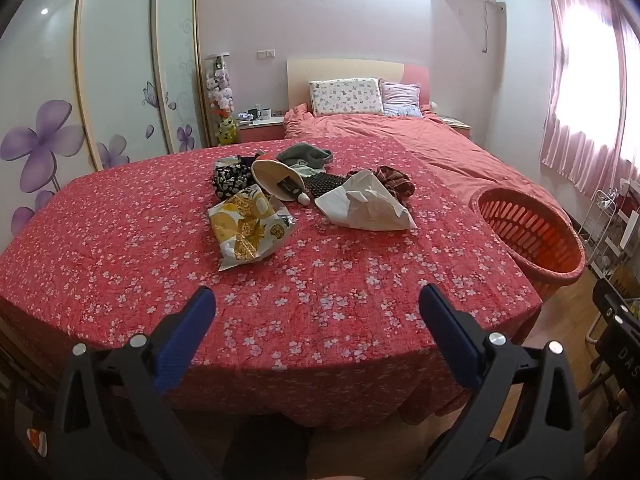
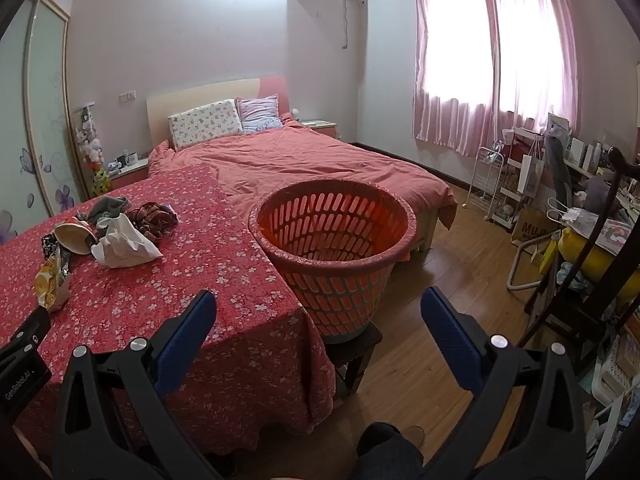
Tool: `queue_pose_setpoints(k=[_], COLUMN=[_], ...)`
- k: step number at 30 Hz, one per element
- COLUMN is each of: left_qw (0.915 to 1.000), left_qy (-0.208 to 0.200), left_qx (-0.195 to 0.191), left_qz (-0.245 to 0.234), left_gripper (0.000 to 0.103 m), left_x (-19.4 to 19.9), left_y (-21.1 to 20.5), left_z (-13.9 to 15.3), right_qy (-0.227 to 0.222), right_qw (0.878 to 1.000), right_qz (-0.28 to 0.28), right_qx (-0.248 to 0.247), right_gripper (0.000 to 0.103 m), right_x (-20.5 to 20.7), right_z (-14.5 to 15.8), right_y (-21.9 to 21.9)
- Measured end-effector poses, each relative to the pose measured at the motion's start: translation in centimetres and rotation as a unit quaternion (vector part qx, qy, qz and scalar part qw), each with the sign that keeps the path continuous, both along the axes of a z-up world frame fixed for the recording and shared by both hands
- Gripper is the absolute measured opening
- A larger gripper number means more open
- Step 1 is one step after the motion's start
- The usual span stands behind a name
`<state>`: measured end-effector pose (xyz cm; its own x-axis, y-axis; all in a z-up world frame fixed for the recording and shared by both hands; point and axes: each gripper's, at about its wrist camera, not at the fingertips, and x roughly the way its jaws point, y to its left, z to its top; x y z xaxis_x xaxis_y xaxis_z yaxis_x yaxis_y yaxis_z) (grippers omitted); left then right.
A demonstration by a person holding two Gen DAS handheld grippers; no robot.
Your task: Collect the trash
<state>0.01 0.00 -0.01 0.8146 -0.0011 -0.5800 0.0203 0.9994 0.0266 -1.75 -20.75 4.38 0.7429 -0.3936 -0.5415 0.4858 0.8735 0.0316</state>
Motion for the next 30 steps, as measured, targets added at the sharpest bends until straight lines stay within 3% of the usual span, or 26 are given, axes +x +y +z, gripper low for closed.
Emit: queue_pose_setpoints(k=[30], left_qw=[1.0], left_qy=[-0.001], left_qx=[-0.001], left_qz=[0.001], left_gripper=[0.099], left_x=[0.01], left_y=[-0.01], left_z=[0.0], right_qy=[-0.001], right_qw=[1.0], right_qz=[0.0], right_qx=[-0.003], right_gripper=[0.101], right_x=[0.0], right_z=[0.03], right_y=[0.08])
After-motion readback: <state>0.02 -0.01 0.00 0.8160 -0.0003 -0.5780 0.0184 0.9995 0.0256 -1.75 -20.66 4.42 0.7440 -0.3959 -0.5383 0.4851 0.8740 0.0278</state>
